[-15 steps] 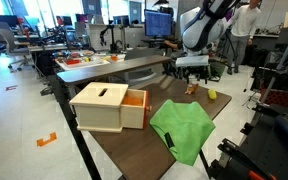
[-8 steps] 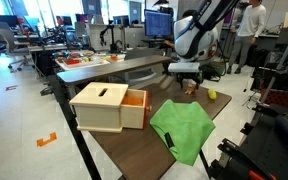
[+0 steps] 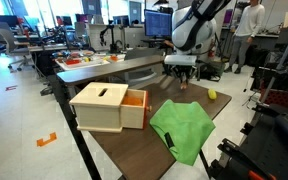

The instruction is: Put the toy inside the chest drawer

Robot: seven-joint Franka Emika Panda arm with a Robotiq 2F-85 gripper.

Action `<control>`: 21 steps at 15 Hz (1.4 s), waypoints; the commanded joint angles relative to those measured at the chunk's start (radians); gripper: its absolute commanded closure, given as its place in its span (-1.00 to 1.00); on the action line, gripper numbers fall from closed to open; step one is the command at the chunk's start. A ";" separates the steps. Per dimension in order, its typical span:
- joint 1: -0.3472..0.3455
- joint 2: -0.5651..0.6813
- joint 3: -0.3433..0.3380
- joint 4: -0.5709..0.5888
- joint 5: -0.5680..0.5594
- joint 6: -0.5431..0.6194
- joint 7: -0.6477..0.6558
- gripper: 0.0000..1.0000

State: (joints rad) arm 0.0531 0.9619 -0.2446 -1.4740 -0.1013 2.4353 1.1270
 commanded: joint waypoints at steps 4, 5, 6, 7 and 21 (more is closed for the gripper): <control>0.089 -0.311 0.027 -0.310 -0.032 0.082 -0.126 0.97; 0.107 -0.351 0.038 -0.348 -0.040 0.098 -0.146 0.94; 0.132 -0.388 0.045 -0.380 -0.053 0.110 -0.159 0.93; 0.152 -0.421 0.060 -0.412 -0.067 0.134 -0.175 0.93; 0.202 -0.504 0.334 -0.589 0.110 0.291 -0.480 0.93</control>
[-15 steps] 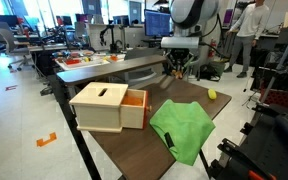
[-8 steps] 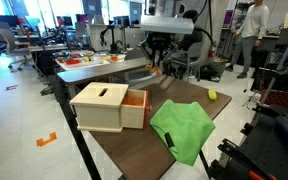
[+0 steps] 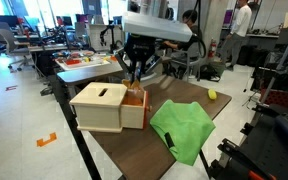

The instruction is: Put the toy inside the chest drawer

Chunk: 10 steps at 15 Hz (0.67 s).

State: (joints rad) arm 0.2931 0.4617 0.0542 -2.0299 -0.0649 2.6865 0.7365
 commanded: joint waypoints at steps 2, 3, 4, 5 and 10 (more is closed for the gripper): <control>-0.046 0.007 0.035 -0.037 0.113 0.035 -0.129 0.93; -0.048 0.018 0.030 -0.033 0.125 0.036 -0.145 0.93; -0.045 0.024 0.022 -0.029 0.131 0.035 -0.150 0.93; -0.042 0.035 0.013 -0.022 0.135 0.046 -0.152 0.93; -0.027 0.085 -0.004 0.017 0.132 0.041 -0.143 0.93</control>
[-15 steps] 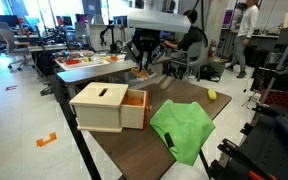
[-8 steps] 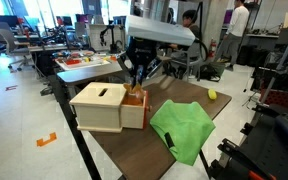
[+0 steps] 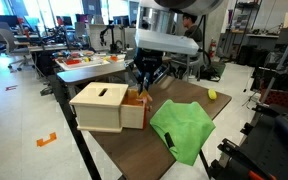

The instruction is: Put the toy inside the chest drawer

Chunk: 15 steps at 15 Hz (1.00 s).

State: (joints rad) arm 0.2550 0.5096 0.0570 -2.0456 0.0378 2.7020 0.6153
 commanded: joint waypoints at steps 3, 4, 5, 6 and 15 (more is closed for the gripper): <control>0.023 0.073 -0.020 0.063 0.024 0.026 -0.005 0.93; 0.025 0.084 -0.023 0.075 0.025 0.024 -0.002 0.93; 0.024 0.098 -0.024 0.091 0.028 0.021 -0.002 0.93; 0.026 0.107 -0.026 0.104 0.030 0.019 0.001 0.93; 0.055 0.200 -0.051 0.214 0.024 -0.015 0.025 0.17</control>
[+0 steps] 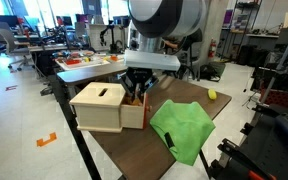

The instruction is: Put the toy inside the chest drawer

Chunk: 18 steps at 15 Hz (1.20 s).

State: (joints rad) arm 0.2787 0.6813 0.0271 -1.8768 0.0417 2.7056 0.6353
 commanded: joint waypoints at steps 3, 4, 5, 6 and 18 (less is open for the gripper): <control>0.039 0.016 -0.024 0.039 0.021 -0.013 0.008 -0.25; 0.041 0.006 -0.025 0.033 0.020 -0.010 0.009 -0.42; 0.043 -0.005 -0.028 0.027 0.020 -0.010 0.012 -0.54; 0.042 -0.015 -0.029 0.019 0.021 -0.009 0.011 -0.70; 0.028 -0.138 -0.021 -0.087 0.023 0.020 0.007 -1.00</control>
State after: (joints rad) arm 0.3000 0.6011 0.0067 -1.9205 0.0417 2.7081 0.6496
